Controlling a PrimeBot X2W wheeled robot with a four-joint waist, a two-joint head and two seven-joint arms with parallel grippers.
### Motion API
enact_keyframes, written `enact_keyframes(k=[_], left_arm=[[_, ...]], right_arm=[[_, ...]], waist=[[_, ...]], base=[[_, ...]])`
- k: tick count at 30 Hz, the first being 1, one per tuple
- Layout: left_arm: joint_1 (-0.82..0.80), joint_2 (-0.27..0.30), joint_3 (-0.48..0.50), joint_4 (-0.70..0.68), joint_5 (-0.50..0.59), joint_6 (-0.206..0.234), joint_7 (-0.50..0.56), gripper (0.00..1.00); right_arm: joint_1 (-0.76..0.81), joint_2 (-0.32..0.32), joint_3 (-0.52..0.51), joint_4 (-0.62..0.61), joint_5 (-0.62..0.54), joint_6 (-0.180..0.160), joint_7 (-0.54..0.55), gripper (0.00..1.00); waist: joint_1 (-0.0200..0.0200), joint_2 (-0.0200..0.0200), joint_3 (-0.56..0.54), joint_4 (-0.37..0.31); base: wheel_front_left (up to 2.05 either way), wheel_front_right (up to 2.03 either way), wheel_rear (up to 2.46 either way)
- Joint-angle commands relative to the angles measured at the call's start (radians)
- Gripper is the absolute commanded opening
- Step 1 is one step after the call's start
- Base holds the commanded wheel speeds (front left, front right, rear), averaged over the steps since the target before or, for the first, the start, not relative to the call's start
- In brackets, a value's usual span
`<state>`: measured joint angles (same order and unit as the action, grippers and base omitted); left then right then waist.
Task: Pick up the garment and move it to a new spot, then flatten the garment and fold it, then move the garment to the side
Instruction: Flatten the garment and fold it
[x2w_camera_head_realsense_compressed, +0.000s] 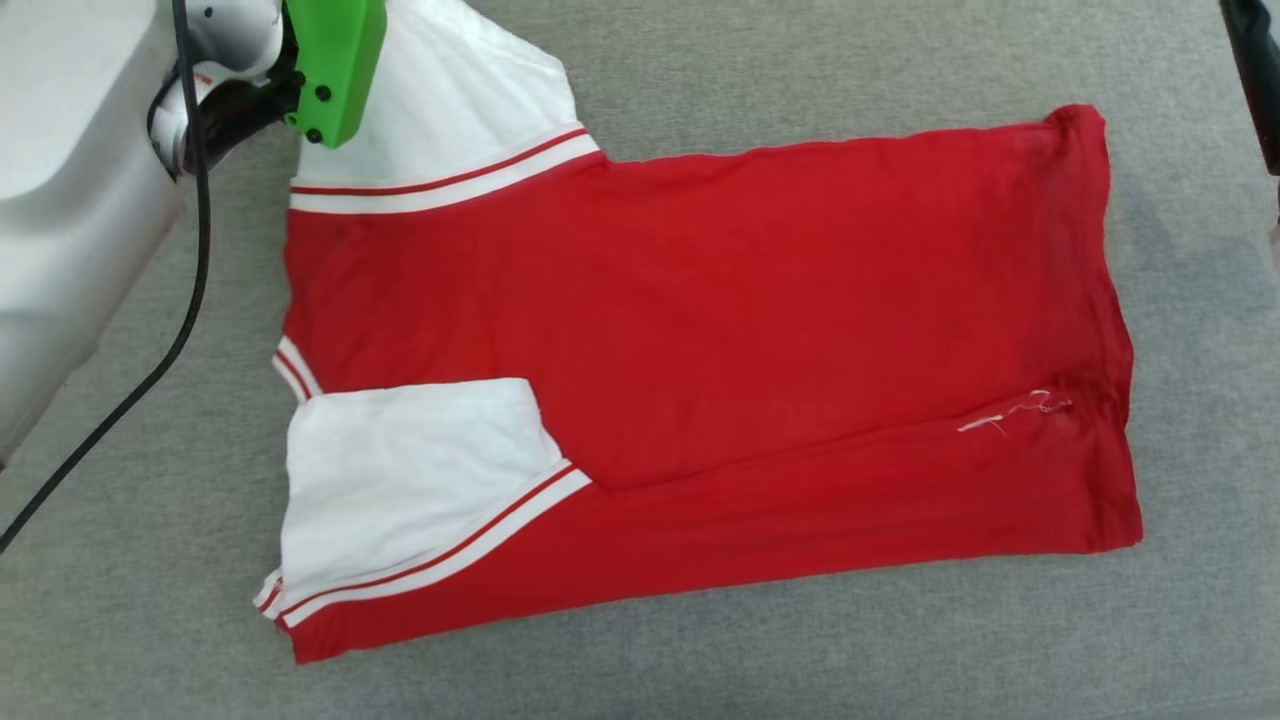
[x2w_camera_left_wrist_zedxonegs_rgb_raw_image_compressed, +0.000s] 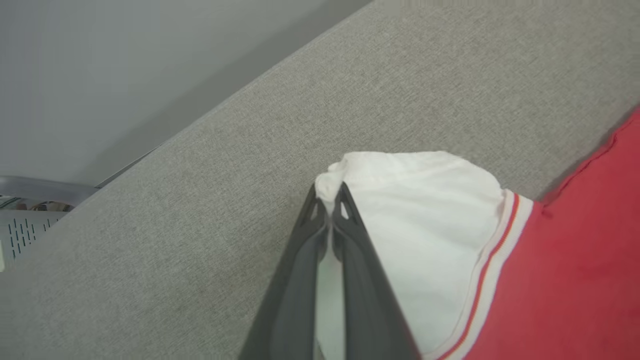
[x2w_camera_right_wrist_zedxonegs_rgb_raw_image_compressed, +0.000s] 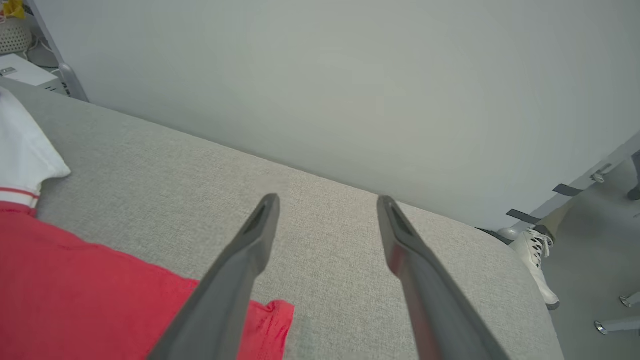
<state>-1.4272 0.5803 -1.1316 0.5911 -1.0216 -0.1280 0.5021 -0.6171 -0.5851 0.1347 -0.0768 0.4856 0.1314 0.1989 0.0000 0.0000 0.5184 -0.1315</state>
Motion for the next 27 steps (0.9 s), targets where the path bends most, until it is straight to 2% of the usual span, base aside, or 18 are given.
enact_keyframes(k=[1,7,9,13,17,27], left_arm=[[0.015,0.016,-0.012,-0.022,0.013,-0.003,-0.027,0.00],[0.034,0.014,-0.043,-0.099,0.010,-0.003,-0.106,0.00],[0.034,0.010,-0.050,-0.115,0.014,-0.003,-0.126,0.00],[0.031,-0.002,-0.057,-0.141,0.017,-0.003,-0.157,0.00],[0.025,-0.011,-0.060,-0.159,0.021,-0.003,-0.182,0.00],[0.025,-0.023,-0.067,-0.161,0.014,-0.003,-0.231,0.00]], right_arm=[[-0.028,-0.034,0.028,0.017,0.030,-0.001,0.075,1.00],[-0.125,-0.141,0.159,0.103,0.178,-0.001,0.400,1.00],[-0.159,-0.159,0.196,0.137,0.215,-0.001,0.490,1.00],[-0.222,-0.161,0.264,0.222,0.241,-0.001,0.603,1.00],[-0.269,-0.135,0.313,0.309,0.248,-0.001,0.644,1.00],[-0.257,-0.080,0.458,0.501,0.235,-0.001,0.618,1.00]], waist=[[0.0000,0.0000,-0.029,0.037],[0.0000,0.0000,-0.029,0.075],[0.0000,0.0000,-0.021,0.087],[0.0000,0.0000,-0.001,0.111],[0.0000,0.0000,0.020,0.134],[0.0000,0.0000,0.046,0.162]], base=[[0.00,0.00,0.00],[0.00,0.00,0.00],[0.00,0.00,0.00],[0.00,0.00,0.00],[0.00,0.00,0.00],[0.00,0.00,0.00]])
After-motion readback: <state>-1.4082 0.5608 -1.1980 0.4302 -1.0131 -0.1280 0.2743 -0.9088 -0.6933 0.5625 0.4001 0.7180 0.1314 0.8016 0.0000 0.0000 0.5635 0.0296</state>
